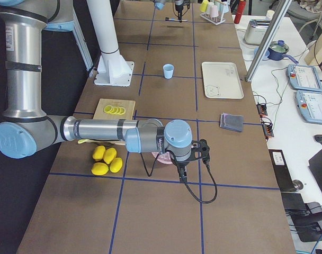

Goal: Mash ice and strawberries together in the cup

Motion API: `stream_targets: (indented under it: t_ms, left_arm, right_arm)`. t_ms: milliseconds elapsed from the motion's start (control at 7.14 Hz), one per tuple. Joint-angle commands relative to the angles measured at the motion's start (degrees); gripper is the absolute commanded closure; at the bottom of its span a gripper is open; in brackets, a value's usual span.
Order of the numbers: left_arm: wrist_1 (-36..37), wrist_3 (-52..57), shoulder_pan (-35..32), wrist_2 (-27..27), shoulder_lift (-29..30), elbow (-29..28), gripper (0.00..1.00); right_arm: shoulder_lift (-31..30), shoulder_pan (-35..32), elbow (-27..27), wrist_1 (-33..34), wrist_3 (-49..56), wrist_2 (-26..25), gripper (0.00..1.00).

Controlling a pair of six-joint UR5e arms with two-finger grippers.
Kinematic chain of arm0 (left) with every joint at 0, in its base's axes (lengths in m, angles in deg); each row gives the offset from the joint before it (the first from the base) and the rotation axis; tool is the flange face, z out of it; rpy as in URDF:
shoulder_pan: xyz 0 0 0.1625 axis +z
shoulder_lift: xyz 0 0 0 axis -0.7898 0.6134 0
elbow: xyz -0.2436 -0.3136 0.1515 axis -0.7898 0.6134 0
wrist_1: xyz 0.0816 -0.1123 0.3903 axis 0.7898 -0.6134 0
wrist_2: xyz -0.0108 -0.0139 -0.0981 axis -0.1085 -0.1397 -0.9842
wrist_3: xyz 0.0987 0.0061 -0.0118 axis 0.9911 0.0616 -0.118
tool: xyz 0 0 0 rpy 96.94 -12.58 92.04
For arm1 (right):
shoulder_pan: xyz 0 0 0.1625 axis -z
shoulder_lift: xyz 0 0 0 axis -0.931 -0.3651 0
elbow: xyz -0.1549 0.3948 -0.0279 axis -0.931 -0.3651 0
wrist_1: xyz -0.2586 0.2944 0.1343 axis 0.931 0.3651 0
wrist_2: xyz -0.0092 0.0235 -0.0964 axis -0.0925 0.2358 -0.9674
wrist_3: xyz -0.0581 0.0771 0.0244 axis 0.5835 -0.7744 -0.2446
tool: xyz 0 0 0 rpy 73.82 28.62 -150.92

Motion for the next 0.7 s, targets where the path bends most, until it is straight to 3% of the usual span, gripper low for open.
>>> stream_targets:
  t_ms: [0, 280, 420, 560]
  left_arm:
    - [0.0, 0.1, 0.0, 0.3, 0.1, -0.6, 1.0]
    - [0.0, 0.1, 0.0, 1.5, 0.0, -0.8, 0.94]
    - [0.0, 0.2, 0.1, 1.5, 0.1, -0.9, 0.84]
    - [0.0, 0.1, 0.1, 1.5, 0.1, -0.9, 0.64]
  right_arm:
    - [0.0, 0.0, 0.1, 0.0, 0.0, 0.0, 0.01]
    - [0.1, 0.0, 0.1, 0.0, 0.0, 0.0, 0.01]
    - [0.1, 0.0, 0.1, 0.0, 0.0, 0.0, 0.01]
    - [0.2, 0.0, 0.1, 0.0, 0.0, 0.0, 0.01]
